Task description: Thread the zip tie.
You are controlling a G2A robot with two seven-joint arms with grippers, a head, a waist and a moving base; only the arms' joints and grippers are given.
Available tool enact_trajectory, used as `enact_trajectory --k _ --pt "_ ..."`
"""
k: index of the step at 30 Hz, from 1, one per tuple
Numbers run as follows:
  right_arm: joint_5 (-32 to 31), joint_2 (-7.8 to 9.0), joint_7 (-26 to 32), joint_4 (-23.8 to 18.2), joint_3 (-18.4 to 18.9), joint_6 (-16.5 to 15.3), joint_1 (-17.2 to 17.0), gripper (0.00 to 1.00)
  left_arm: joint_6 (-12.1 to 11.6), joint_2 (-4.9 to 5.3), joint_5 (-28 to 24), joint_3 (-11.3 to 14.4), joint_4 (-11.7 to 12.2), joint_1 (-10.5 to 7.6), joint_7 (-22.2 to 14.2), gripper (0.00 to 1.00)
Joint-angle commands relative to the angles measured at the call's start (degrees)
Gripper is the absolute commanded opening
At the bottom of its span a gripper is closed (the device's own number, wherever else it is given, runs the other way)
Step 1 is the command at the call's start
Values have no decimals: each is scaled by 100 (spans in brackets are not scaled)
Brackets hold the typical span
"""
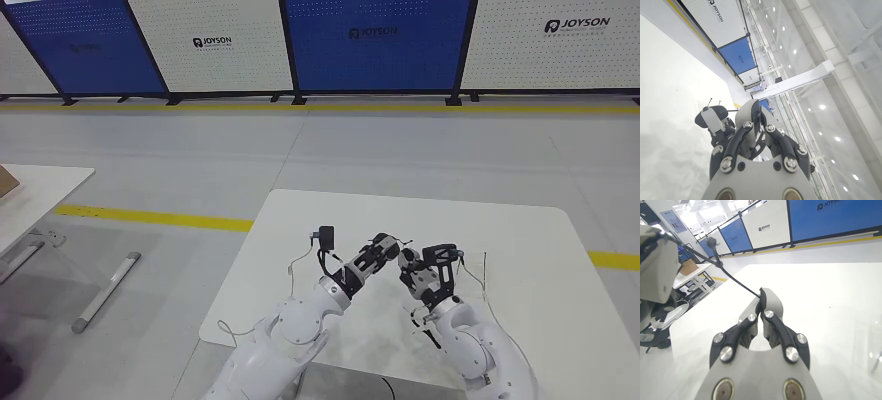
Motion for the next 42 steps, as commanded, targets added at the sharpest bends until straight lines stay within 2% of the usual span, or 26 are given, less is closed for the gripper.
enact_trajectory --k 1,7,14,15,16,17,22,27,33,36,42 --pt "-5 4 -1 17 6 -6 1 0 -12 0 5 -2 -39 13 18 0" --pt "-33 11 18 51 4 0 14 0 -55 -1 -4 0 -119 46 51 0" --pt "-2 16 41 53 10 3 35 0 -48 -8 -9 8 -96 26 102 0" --pt "31 16 40 48 17 -7 36 4 -26 -10 -6 6 -68 14 129 0" --pt "57 17 39 42 28 -13 36 92 -6 -14 -13 6 -42 -3 157 0" --pt "86 20 29 27 47 -17 30 100 5 -19 -25 11 -4 -26 170 0" --pt "331 45 -63 -37 250 -36 -45 100 27 -36 -47 2 152 -114 282 0" --pt "578 91 -168 -229 511 -117 -261 100 -9 -45 -100 -53 243 -156 382 0" --pt "1310 136 -505 -490 973 -223 -636 100 9 -34 -201 -175 329 -140 356 0" --pt "1617 152 -686 -621 1193 -180 -833 100 94 -20 -208 -246 383 -118 314 0" --pt "1691 161 -676 -658 1244 -221 -885 100 165 -14 -170 -262 405 -113 292 0"
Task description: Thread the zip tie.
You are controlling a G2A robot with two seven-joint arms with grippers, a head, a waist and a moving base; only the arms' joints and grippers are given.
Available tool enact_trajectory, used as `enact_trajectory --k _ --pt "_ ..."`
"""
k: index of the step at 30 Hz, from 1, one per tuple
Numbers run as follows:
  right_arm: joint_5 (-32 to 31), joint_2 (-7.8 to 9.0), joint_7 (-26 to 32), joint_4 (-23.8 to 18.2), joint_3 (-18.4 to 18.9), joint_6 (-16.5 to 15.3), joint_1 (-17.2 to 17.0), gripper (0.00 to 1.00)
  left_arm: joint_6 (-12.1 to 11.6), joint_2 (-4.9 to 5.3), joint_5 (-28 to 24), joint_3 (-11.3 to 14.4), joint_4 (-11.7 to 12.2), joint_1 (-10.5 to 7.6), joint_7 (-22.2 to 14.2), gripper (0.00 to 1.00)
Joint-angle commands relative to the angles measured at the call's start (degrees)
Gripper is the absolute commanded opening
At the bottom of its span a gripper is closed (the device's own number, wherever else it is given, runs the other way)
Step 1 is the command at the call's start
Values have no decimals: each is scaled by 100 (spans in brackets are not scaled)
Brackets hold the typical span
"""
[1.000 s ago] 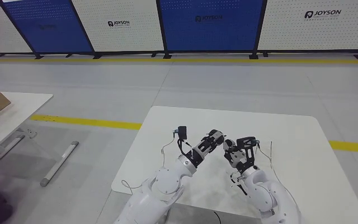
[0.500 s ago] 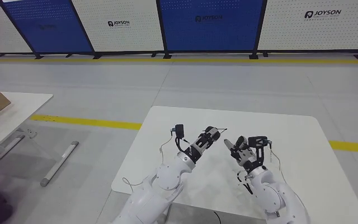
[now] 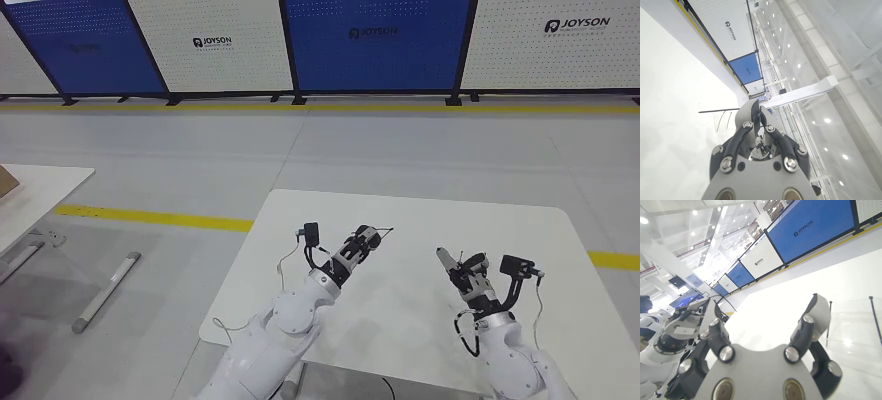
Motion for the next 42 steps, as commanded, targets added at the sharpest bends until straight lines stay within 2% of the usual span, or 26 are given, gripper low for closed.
enact_trajectory --k 1,10,12,16,20,25,27,42 --pt "-2 0 0 1 -1 2 1 100 -3 0 -1 1 -1 0 1 0" --pt "13 -1 3 4 -2 6 -2 100 0 0 12 -8 16 2 28 0" --pt "137 -8 -194 16 87 173 -11 100 -32 3 80 -55 89 -1 140 0" --pt "1243 -15 -61 7 377 145 -109 100 -212 7 0 -169 229 51 269 0" --pt "2466 32 258 -67 1024 135 -293 100 -357 22 -130 -318 346 133 280 0" --pt "3205 92 517 -52 1641 202 -424 100 -450 33 -231 -435 414 231 325 0" --pt "3253 111 654 -56 1730 247 -434 100 -429 36 -184 -433 459 253 304 0" --pt "3253 111 654 -56 1730 247 -434 100 -422 37 -168 -424 463 255 284 0"
